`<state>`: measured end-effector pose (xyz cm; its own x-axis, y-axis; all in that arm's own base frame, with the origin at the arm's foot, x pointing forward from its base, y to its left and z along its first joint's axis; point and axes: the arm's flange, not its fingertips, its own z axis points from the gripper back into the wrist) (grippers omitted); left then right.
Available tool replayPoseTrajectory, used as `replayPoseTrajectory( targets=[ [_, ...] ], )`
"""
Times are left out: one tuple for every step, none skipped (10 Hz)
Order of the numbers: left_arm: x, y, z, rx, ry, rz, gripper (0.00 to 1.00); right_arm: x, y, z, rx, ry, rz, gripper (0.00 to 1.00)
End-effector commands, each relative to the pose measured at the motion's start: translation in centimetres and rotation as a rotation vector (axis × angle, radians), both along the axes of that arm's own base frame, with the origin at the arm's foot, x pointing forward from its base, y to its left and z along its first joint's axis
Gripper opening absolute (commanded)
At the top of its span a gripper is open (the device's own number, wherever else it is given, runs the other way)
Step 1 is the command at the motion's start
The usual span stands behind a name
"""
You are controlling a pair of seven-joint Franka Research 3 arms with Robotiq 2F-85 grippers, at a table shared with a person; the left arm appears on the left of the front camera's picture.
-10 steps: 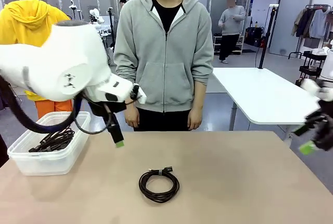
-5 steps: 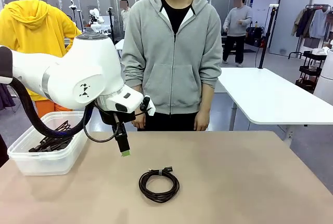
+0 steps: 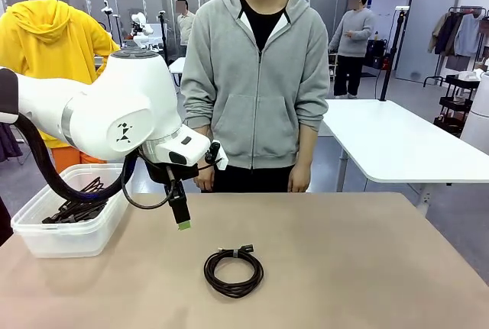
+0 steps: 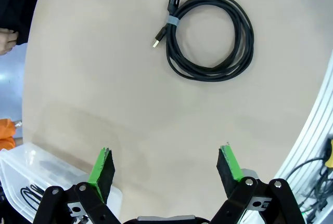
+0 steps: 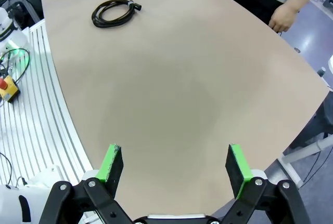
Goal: Organize and store the cables.
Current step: Place the USB Extension Cable into the Organizing box.
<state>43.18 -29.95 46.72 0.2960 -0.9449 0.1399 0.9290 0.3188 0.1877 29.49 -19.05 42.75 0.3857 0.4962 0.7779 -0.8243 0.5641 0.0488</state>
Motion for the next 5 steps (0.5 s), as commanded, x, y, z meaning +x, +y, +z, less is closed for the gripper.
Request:
replayPoseTrajectory(
  targets=[
    [-0.1,-0.1,-0.1,-0.002,0.002,0.007,1.00,-0.2,-0.1,0.2,0.001,-0.003,0.004,1.00],
    [-0.1,-0.1,-0.1,-0.002,0.002,0.007,1.00,-0.2,-0.1,0.2,0.001,-0.003,0.004,1.00],
    [-0.1,-0.1,-0.1,-0.002,0.002,0.007,1.00,-0.2,-0.1,0.2,0.001,-0.003,0.004,1.00],
    [0.0,0.0,0.0,0.000,0.000,0.000,1.00,-0.2,-0.1,0.2,0.001,-0.003,0.004,1.00],
    [0.5,-1.1,-0.5,0.023,0.024,-0.027,1.00,-0.2,-0.1,0.2,0.001,-0.003,0.004,1.00]
  ],
)
